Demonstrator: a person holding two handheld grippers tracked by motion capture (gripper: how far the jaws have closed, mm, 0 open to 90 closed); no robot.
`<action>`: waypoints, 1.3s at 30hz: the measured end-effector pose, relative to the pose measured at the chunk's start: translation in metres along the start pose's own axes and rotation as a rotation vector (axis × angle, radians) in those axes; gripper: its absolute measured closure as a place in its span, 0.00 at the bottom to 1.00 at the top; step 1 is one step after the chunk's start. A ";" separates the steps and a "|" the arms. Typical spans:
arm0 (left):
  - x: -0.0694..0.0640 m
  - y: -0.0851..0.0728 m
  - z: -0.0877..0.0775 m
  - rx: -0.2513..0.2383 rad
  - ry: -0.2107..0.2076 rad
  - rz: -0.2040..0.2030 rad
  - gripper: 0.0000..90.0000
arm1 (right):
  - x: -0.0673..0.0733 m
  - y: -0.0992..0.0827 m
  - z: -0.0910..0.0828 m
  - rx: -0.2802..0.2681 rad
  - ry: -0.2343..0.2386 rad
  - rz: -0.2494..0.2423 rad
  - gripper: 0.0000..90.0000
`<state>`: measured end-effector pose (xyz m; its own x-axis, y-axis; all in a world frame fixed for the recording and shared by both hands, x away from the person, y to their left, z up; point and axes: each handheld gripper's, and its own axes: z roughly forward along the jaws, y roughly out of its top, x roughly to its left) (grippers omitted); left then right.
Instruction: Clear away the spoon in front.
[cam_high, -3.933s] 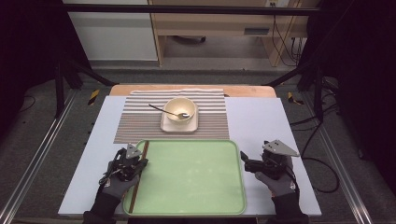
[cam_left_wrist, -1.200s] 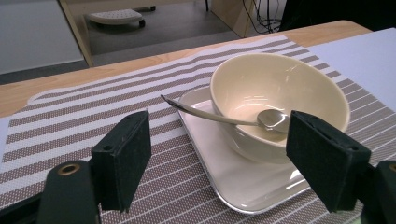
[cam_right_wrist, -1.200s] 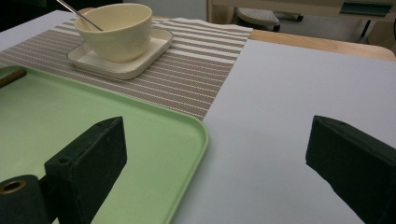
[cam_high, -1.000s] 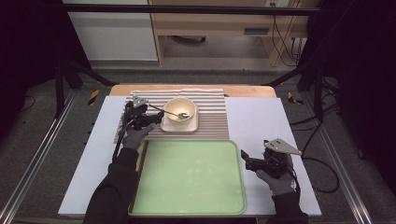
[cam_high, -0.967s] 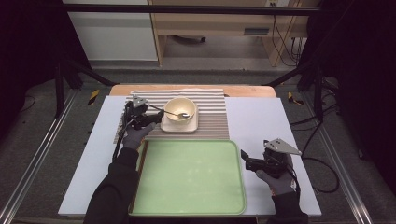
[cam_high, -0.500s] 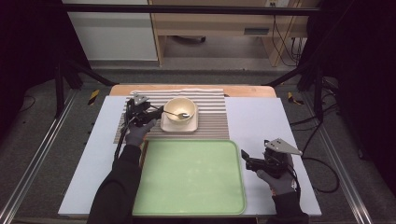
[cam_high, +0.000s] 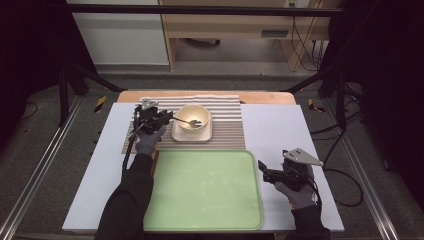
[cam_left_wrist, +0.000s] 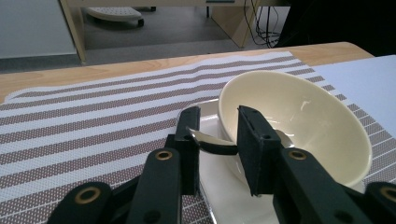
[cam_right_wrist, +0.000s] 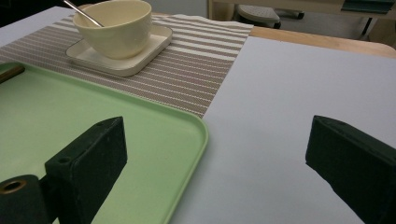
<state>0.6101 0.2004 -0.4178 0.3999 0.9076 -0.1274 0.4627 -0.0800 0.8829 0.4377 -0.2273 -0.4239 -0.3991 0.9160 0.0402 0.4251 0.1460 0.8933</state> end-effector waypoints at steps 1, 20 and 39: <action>-0.001 0.001 -0.001 -0.001 -0.002 -0.002 0.80 | 0.000 0.000 0.000 0.000 0.000 -0.001 0.06; -0.022 0.009 -0.019 -0.061 -0.066 0.068 0.98 | 0.001 0.000 0.000 0.004 -0.001 0.002 0.06; -0.029 0.025 -0.047 -0.130 -0.071 0.084 0.98 | 0.001 0.000 0.000 0.001 0.003 0.001 0.07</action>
<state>0.5725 0.1917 -0.3709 0.4901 0.8681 -0.0783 0.3207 -0.0961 0.9423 0.4370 -0.2262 -0.4235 -0.4013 0.9150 0.0426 0.4262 0.1454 0.8929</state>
